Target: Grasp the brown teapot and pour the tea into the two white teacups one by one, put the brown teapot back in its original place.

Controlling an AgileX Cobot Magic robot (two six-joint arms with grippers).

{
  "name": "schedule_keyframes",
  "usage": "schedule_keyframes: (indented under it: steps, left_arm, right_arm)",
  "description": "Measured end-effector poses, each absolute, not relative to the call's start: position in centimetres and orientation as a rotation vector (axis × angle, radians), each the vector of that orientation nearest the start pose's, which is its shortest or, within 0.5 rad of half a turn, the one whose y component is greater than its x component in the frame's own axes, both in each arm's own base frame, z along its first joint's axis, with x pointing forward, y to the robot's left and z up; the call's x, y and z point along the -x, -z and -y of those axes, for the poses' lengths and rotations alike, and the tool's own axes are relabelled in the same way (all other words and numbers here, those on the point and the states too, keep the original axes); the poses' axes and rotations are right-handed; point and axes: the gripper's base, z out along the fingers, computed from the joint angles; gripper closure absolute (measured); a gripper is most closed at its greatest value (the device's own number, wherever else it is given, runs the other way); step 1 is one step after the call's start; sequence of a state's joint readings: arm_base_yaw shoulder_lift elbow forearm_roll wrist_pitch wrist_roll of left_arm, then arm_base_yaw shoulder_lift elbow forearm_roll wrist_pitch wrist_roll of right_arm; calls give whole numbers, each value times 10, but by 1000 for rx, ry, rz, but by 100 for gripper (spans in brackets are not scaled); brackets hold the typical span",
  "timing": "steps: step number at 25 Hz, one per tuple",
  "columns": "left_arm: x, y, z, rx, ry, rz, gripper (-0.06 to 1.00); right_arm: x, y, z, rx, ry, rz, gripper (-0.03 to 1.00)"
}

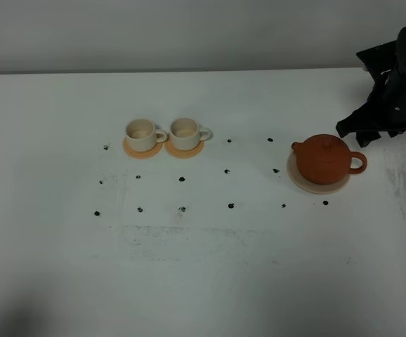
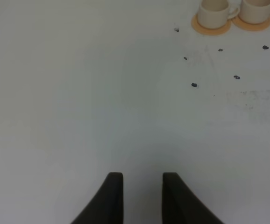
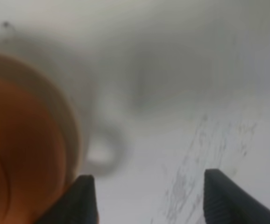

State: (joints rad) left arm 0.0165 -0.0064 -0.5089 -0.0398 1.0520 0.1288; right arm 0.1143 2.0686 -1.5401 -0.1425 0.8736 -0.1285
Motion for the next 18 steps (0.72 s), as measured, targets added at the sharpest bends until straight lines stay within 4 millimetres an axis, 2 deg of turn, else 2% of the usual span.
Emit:
schedule_keyframes:
  steps: [3,8,18]
  left_arm:
    - [7,-280,3,-115,-45,-2017,73]
    - [7,-280,3,-115,-45,-2017,73]
    - [7,-280,3,-115,-45,-2017,73]
  right_arm:
    - [-430,-175,-39,463,177,-2823,48]
    - [-434,-158,-39,468,177,-2835,48]
    - [-424,-155,-37,462,169,-2957,48]
